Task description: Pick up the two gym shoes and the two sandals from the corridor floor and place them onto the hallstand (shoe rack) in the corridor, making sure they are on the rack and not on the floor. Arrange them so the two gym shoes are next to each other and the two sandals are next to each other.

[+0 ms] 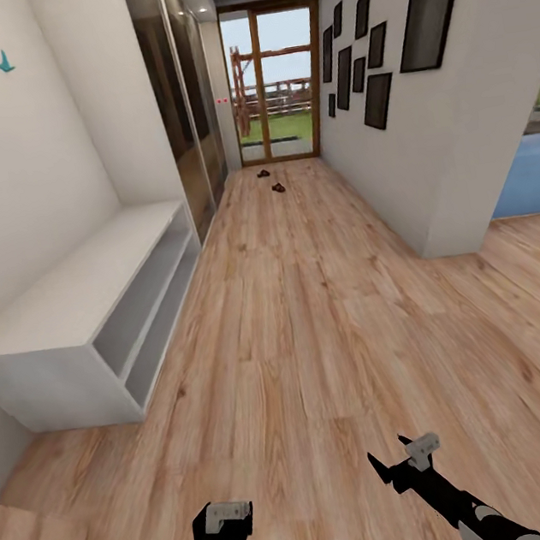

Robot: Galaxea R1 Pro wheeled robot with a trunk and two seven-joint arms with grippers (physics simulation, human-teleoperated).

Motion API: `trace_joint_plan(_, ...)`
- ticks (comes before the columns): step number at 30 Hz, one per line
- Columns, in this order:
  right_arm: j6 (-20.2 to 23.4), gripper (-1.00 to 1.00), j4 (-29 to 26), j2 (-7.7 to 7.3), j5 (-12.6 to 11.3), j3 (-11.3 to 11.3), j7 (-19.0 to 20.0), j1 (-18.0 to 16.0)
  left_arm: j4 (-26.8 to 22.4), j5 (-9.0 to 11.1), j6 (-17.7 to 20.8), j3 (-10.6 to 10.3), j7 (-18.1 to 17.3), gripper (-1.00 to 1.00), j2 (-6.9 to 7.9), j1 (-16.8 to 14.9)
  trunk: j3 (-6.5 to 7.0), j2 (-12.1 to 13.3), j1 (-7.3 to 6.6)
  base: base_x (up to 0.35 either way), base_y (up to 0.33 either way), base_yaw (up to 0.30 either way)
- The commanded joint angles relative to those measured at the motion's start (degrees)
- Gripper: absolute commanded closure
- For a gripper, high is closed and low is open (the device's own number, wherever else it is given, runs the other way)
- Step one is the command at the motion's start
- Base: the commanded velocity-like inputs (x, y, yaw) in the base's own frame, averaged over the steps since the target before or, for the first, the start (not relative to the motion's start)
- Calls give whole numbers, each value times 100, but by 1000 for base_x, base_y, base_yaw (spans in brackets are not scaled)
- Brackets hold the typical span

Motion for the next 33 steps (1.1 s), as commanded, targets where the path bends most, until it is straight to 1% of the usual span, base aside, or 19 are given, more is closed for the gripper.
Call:
trace_joint_plan(1,0,-100,0,0,0,0,0,0,0,0,0,0,0,-100,3,0,0,0,0,337,0,-6)
trace_joint_plan(33,0,-100,8,0,0,0,0,0,0,-9,0,-9,0,-100,-1,0,0,0,0,337,0,0)
